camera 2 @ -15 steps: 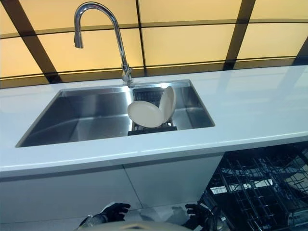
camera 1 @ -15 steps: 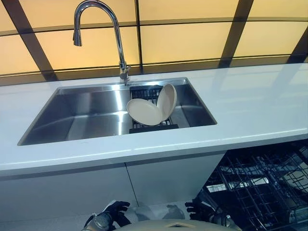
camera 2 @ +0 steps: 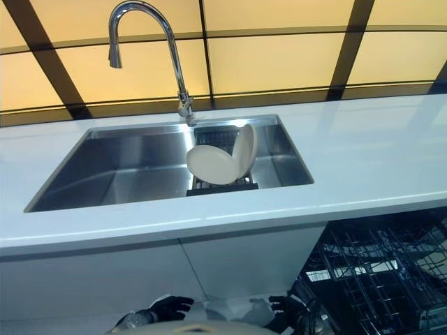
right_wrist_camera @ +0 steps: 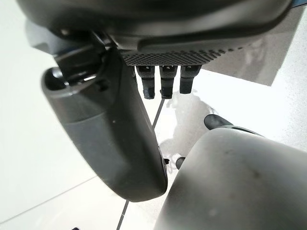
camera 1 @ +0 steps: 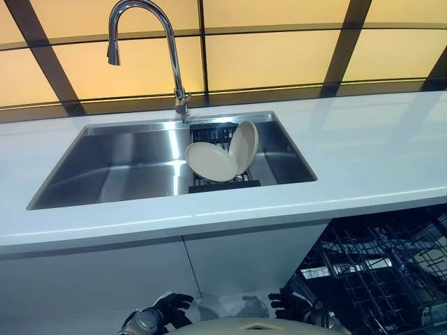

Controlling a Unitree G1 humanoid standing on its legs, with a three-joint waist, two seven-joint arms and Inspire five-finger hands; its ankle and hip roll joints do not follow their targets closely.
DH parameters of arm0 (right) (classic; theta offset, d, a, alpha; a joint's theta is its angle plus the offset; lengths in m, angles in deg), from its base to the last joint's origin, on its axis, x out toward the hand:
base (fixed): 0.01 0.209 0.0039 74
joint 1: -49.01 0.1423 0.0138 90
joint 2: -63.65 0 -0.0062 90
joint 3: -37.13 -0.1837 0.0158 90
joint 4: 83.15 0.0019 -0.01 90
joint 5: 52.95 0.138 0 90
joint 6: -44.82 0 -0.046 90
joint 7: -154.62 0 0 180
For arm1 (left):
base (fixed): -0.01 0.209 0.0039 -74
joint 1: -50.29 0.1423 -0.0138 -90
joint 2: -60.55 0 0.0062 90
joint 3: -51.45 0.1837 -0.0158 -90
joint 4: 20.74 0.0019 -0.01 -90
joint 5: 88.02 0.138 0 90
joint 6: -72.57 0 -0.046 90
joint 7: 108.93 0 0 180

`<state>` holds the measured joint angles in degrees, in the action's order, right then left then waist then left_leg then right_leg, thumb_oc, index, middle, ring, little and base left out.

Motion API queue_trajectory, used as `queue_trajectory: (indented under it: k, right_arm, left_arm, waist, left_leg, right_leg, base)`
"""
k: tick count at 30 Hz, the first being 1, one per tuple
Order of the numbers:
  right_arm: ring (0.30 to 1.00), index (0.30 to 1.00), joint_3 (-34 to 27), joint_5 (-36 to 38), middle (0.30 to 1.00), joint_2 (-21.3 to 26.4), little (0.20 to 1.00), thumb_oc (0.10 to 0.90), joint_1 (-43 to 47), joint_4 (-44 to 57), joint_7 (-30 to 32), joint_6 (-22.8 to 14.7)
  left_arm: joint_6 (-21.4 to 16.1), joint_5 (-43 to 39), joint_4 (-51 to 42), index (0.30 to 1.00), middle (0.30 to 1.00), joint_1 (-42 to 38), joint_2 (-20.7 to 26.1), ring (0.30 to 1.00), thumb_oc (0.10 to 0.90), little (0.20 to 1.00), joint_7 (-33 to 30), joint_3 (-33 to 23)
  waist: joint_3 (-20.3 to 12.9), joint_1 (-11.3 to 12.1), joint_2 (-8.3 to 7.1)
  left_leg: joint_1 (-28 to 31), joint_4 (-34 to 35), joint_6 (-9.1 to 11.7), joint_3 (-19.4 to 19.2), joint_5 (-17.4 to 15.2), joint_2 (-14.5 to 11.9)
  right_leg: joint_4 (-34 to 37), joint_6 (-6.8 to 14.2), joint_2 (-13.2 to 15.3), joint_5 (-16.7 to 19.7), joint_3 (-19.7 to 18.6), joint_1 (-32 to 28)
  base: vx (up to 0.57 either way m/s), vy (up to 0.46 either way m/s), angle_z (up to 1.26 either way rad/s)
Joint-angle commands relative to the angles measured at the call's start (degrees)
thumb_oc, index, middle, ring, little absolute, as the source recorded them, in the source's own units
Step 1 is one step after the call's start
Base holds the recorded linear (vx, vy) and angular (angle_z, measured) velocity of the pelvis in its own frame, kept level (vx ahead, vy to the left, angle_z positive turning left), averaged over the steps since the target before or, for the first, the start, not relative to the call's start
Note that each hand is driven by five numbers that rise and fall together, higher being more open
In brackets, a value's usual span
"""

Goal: Pick up plates and place into dishwasher.

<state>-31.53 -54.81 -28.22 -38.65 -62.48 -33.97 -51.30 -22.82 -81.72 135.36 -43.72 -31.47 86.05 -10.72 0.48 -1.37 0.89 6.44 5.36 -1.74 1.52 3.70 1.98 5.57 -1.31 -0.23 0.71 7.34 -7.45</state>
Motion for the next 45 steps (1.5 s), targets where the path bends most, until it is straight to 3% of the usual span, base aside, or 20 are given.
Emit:
queue_trajectory:
  k: [1, 2, 5, 6, 8, 9, 10, 11, 13, 14, 19, 26, 28, 29, 31, 33, 34, 39, 41, 45]
  right_arm:
    - [0.900, 0.900, 2.8, -0.7, 0.900, -2.2, 0.900, 0.800, 4.4, 1.1, -2.0, -0.7]
    - [0.900, 0.900, 3.1, -0.7, 0.900, -1.8, 0.900, 0.800, 4.5, 1.5, -2.1, -0.3]
    - [0.900, 0.900, 3.9, -0.7, 0.900, -0.6, 0.900, 0.800, 4.5, 3.3, -1.9, 1.0]
    - [0.900, 0.900, 4.1, -0.3, 0.900, -0.1, 0.900, 0.800, 4.2, 4.3, -1.7, 1.5]
    - [0.900, 0.900, 3.9, -0.1, 0.900, 0.2, 0.900, 0.800, 3.5, 5.4, -1.2, 2.1]
    - [0.900, 0.900, 3.6, 0.1, 0.900, 0.5, 0.900, 0.800, 2.8, 6.0, -0.9, 2.3]
    - [0.900, 0.900, 3.3, 0.1, 0.900, 0.5, 0.900, 0.800, 2.3, 6.1, -0.5, 2.3]
    - [0.900, 0.900, 2.9, 0.0, 0.900, 0.5, 0.900, 0.800, 1.6, 6.1, -0.1, 2.0]
    - [0.900, 0.900, 2.5, 0.2, 0.900, 0.5, 0.900, 0.800, 0.9, 5.7, 0.5, 1.4]
    - [0.900, 0.900, 2.0, 0.3, 0.900, 0.2, 0.900, 0.800, 0.4, 5.4, 0.8, 0.9]
    - [0.900, 0.900, 1.4, 1.1, 0.900, -0.4, 0.900, 0.800, -0.2, 4.6, 1.5, 0.6]
    - [0.900, 0.900, 2.0, 2.2, 0.900, -1.1, 0.900, 0.800, -0.9, 5.0, 2.5, 1.5]
    - [0.900, 0.900, 2.4, 2.5, 0.900, -1.4, 0.900, 0.800, -0.9, 4.9, 2.9, 1.6]
    - [0.900, 0.900, 2.4, 2.5, 0.900, -1.4, 0.900, 0.800, -0.9, 4.9, 2.9, 1.6]
    - [0.900, 0.900, 2.4, 3.0, 0.900, -1.8, 0.900, 0.800, -0.6, 4.3, 3.2, 1.5]
    - [0.900, 0.900, 2.4, 3.1, 0.900, -2.0, 0.900, 0.800, -0.6, 4.2, 3.4, 1.5]
    - [0.900, 0.900, 2.3, 3.3, 0.900, -2.0, 0.900, 0.800, -0.3, 3.9, 3.4, 1.6]
    - [0.900, 0.900, 2.7, 3.5, 0.900, -1.8, 0.900, 0.800, -1.3, 6.0, 3.8, 3.0]
    - [0.900, 0.900, 3.0, 3.7, 0.900, -2.2, 0.900, 0.800, -1.5, 6.0, 4.4, 3.5]
    - [0.900, 0.900, 3.2, 4.2, 0.900, -2.6, 0.900, 0.800, -1.3, 5.4, 4.8, 4.0]
  left_arm:
    - [-5.0, 5.2, -2.6, 0.900, 0.900, -6.6, -1.5, 0.900, 0.800, 0.900, 11.3, 5.6]
    - [-5.8, 6.4, -4.9, 0.900, 0.900, -7.2, -0.6, 0.900, 0.800, 0.900, 12.2, 7.0]
    - [-0.9, 4.4, -19.0, 0.900, 0.900, -10.7, 4.2, 0.900, 0.800, 0.900, 17.9, 10.5]
    - [3.5, 0.8, -27.9, 0.900, 0.900, -12.5, 7.1, 0.900, 0.800, 0.900, 21.2, 10.7]
    - [5.5, -3.1, -35.6, 0.900, 0.900, -14.4, 10.2, 0.900, 0.800, 0.900, 25.0, 10.3]
    - [11.1, -7.5, -45.6, 0.900, 0.900, -16.1, 13.7, 0.900, 0.800, 0.900, 29.1, 9.0]
    - [12.9, -9.6, -49.8, 0.900, 0.900, -16.6, 15.0, 0.900, 0.800, 0.900, 30.7, 8.2]
    - [17.2, -12.7, -56.3, 0.900, 0.900, -17.2, 16.8, 0.900, 0.800, 0.900, 32.9, 6.8]
    - [19.7, -18.9, -61.4, 0.900, 0.900, -17.6, 18.4, 0.900, 0.800, 0.900, 34.7, 5.5]
    - [23.4, -22.4, -67.0, 0.900, 0.900, -17.2, 18.5, 0.900, 0.800, 0.900, 37.2, 3.6]
    - [30.3, -34.9, -78.4, 0.900, 0.900, -15.4, 18.6, 0.900, 0.800, 0.900, 40.9, 0.8]
    - [40.5, -54.8, -83.8, 0.900, 0.900, -12.8, 15.2, 0.900, 0.800, 0.900, 36.9, -2.0]
    - [45.6, -67.2, -84.7, 0.900, 0.900, -10.9, 12.1, 0.900, 0.800, 0.900, 31.5, -3.2]
    - [45.8, -67.9, -84.7, 0.900, 0.900, -10.8, 12.0, 0.900, 0.800, 0.900, 31.1, -3.2]
    - [45.8, -78.5, -84.9, 0.900, 0.900, -9.0, 8.5, 0.900, 0.800, 0.900, 25.1, -4.4]
    - [43.8, -81.0, -84.9, 0.900, 0.900, -8.0, 6.9, 0.900, 0.800, 0.900, 23.8, -5.2]
    - [37.9, -79.7, -85.3, 0.900, 0.900, -7.3, 6.1, 0.900, 0.800, 0.900, 22.7, -6.2]
    - [21.3, -75.1, -88.9, 0.900, 0.900, -9.8, 9.1, 0.900, 0.800, 0.900, 16.8, -14.1]
    - [16.7, -75.0, -88.9, 0.900, 0.900, -13.6, 11.0, 0.900, 0.800, 0.900, 11.9, -17.9]
    - [14.4, -76.1, -87.3, 0.900, 0.900, -18.4, 12.5, 0.900, 0.800, 0.900, 7.0, -20.7]
  waist:
    - [2.9, -0.2, 0.55]
    - [2.9, -0.5, 0.82]
    - [3.1, -1.1, 1.73]
    - [3.3, -1.2, 2.12]
    - [3.3, -1.2, 2.46]
    - [3.3, -1.1, 2.70]
    - [3.3, -1.0, 2.79]
    - [3.2, -0.8, 2.89]
    - [3.2, -0.6, 2.97]
    - [3.0, -0.3, 2.90]
    - [2.8, 0.6, 2.74]
    - [2.4, 1.2, 2.46]
    - [2.4, 1.3, 2.37]
    - [2.4, 1.4, 2.37]
    - [2.4, 1.6, 2.22]
    - [2.5, 1.8, 2.14]
    - [2.6, 2.0, 1.97]
    - [2.7, 3.0, 1.55]
    - [2.6, 3.2, 1.32]
    - [2.2, 3.2, 1.14]
  left_leg:
    - [1.9, -0.4, -2.9, -0.8, -8.4, 3.7]
    - [1.8, -0.4, -2.9, -1.0, -8.3, 3.7]
    - [1.4, -0.4, -2.8, -0.9, -8.0, 3.8]
    - [1.3, -0.4, -2.8, -0.7, -7.9, 3.9]
    - [1.1, -0.4, -2.9, -0.5, -7.9, 4.0]
    - [1.0, -0.4, -3.0, -0.3, -7.7, 4.1]
    - [1.0, -0.4, -3.0, -0.1, -7.7, 4.1]
    - [0.9, -0.4, -3.1, 0.1, -7.6, 4.2]
    - [0.9, -0.4, -3.2, 0.4, -7.6, 4.3]
    - [1.0, -0.4, -3.2, 0.7, -7.7, 4.3]
    - [1.2, -0.4, -3.1, 1.4, -7.7, 4.3]
    - [1.5, -0.4, -3.1, 1.8, -7.9, 4.2]
    - [1.5, -0.4, -3.2, 1.8, -8.0, 4.2]
    - [1.5, -0.4, -3.2, 1.8, -8.0, 4.2]
    - [1.7, -0.4, -3.3, 1.8, -8.1, 4.2]
    - [1.7, -0.4, -3.3, 1.9, -8.2, 4.2]
    - [1.8, -0.4, -3.3, 2.0, -8.1, 4.2]
    - [1.7, -0.4, -3.4, 2.9, -7.9, 4.3]
    - [1.8, -0.4, -3.2, 3.2, -7.8, 4.4]
    - [2.0, -0.4, -3.0, 3.4, -7.8, 4.4]
  right_leg:
    - [-0.6, 1.5, -2.5, -3.0, -2.1, -1.1]
    - [-0.6, 1.6, -2.5, -3.0, -2.2, -1.0]
    - [-0.6, 1.9, -2.4, -2.8, -2.5, -0.6]
    - [-0.6, 2.0, -2.3, -2.7, -2.4, -0.4]
    - [-0.6, 2.2, -2.2, -2.6, -2.2, -0.3]
    - [-0.6, 2.2, -2.1, -2.6, -2.1, -0.2]
    - [-0.6, 2.2, -2.1, -2.5, -2.0, -0.2]
    - [-0.6, 2.3, -2.0, -2.5, -1.9, -0.2]
    - [-0.6, 2.3, -2.0, -2.5, -1.7, -0.3]
    - [-0.6, 2.4, -2.0, -2.6, -1.6, -0.4]
    - [-0.6, 2.1, -2.0, -2.8, -1.2, -0.9]
    - [-0.6, 1.9, -1.9, -3.0, -1.0, -1.2]
    - [-0.6, 1.7, -1.9, -3.0, -1.1, -1.3]
    - [-0.6, 1.6, -1.9, -3.0, -1.1, -1.3]
    - [-0.6, 1.4, -1.9, -3.0, -1.1, -1.4]
    - [-0.6, 1.2, -1.9, -3.0, -1.1, -1.4]
    - [-0.6, 1.1, -1.9, -3.0, -1.1, -1.5]
    - [-0.6, 0.9, -1.7, -3.5, 0.0, -1.9]
    - [-0.6, 0.9, -1.6, -3.6, 0.6, -2.2]
    - [-0.6, 0.9, -1.7, -3.8, 1.0, -2.5]
  base:
    - [-0.03, 0.032, -0.10]
    - [-0.03, 0.033, -0.08]
    - [-0.03, 0.031, -0.05]
    - [0.00, 0.000, 0.00]
    - [0.00, 0.000, 0.00]
    - [-0.01, 0.013, 0.04]
    - [-0.01, 0.010, 0.07]
    - [0.00, 0.003, 0.06]
    - [0.01, -0.004, 0.04]
    - [0.01, -0.011, 0.06]
    - [0.02, -0.017, 0.09]
    - [0.01, -0.008, 0.04]
    - [0.00, 0.000, 0.00]
    - [0.00, 0.000, 0.00]
    - [0.00, 0.000, 0.00]
    - [0.00, 0.000, 0.00]
    - [0.00, 0.000, 0.00]
    - [0.00, 0.000, 0.00]
    - [0.00, -0.027, 0.09]
    - [0.01, -0.023, 0.15]
